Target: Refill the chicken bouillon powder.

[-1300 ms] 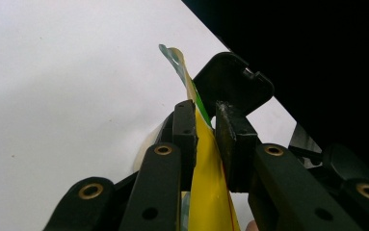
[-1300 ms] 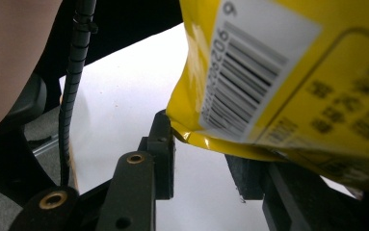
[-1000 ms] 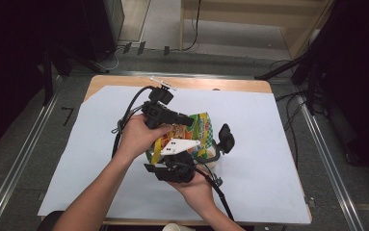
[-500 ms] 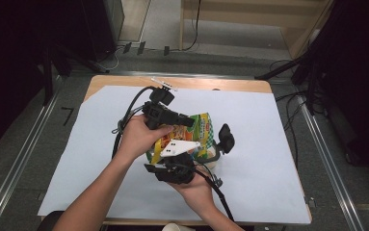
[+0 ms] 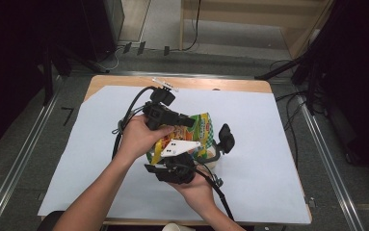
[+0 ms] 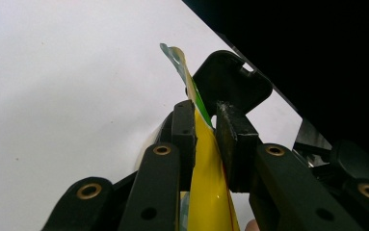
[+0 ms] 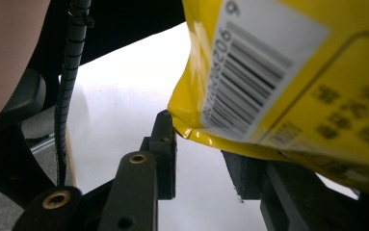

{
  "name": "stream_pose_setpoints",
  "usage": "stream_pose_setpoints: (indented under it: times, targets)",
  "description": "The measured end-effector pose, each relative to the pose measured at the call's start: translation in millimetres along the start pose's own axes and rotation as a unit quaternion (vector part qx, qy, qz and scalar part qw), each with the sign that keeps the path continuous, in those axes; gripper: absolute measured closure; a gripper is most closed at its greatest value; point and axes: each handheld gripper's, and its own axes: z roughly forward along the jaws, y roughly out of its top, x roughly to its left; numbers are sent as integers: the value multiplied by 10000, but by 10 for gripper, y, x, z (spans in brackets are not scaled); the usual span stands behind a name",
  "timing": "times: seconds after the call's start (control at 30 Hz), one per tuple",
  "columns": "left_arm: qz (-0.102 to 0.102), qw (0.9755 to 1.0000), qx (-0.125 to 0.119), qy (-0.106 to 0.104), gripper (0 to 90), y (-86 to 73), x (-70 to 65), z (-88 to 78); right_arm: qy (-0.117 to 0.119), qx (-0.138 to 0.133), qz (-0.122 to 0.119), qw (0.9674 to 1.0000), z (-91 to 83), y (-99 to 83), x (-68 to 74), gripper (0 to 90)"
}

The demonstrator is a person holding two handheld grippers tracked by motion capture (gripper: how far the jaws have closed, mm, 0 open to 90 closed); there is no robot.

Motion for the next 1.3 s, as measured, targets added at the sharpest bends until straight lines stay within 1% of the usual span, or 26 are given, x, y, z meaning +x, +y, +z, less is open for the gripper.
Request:
stream_pose_setpoints:
  times: [0.3, 0.47, 0.7, 0.73, 0.83, 1.07, 1.23, 1.3]
  targets:
    - [1, 10000, 14, -16, 788, 0, 4, 0, 15, 21, 18, 10000, -5, 4, 4, 684]
    - [-12, 10000, 29, -34, 786, -3, 7, 3, 15, 46, -16, 10000, -4, 5, 1, 684]
    - [6, 10000, 20, -50, 782, 0, -24, 1, 35, 41, 15, 10000, -19, 11, 10, 684]
    - [-5, 10000, 12, -62, 783, 1, -22, 2, 35, 43, 66, 10000, -21, 15, 14, 685]
    - [-15, 10000, 19, -51, 786, 6, -24, -6, 59, 23, 90, 9999, -26, 26, 21, 685]
    - [-19, 10000, 29, -59, 791, 4, -26, 0, 22, 49, 118, 9999, -31, 34, 29, 685]
    - [-7, 10000, 47, -37, 788, -1, -31, -3, -1, 31, 50, 10000, -27, 25, 31, 684]
    - [5, 9999, 82, -66, 782, -6, -26, 0, 7, -40, -9, 10000, -17, -3, 29, 681]
